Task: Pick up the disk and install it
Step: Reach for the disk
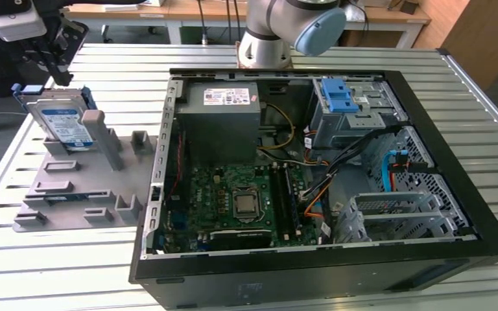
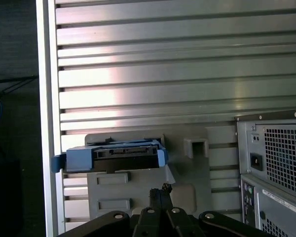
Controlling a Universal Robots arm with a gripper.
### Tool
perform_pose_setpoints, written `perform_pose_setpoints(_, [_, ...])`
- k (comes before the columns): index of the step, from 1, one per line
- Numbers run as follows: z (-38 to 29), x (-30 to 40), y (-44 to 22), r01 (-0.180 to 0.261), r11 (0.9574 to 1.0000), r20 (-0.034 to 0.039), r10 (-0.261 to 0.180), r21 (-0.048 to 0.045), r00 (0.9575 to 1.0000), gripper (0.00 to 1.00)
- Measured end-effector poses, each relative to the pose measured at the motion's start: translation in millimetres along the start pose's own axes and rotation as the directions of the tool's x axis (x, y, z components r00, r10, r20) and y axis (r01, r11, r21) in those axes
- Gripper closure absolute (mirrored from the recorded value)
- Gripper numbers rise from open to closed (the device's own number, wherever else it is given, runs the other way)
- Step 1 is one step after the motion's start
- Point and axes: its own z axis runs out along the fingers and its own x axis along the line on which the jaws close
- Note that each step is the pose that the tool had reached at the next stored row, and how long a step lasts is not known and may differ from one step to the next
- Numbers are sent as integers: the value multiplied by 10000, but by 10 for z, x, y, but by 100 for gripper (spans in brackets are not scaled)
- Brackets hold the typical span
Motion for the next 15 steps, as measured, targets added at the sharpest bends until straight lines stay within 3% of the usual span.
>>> perform_pose_setpoints(4, [0, 29, -1, -2, 10000, -2, 2, 1, 10000, 89])
perform_pose_setpoints(12, [22, 358, 38, 6, 10000, -2, -6, 1, 10000, 89])
perform_pose_setpoints(15, [49, 482, 97, 5, 10000, -1, -5, 0, 10000, 89])
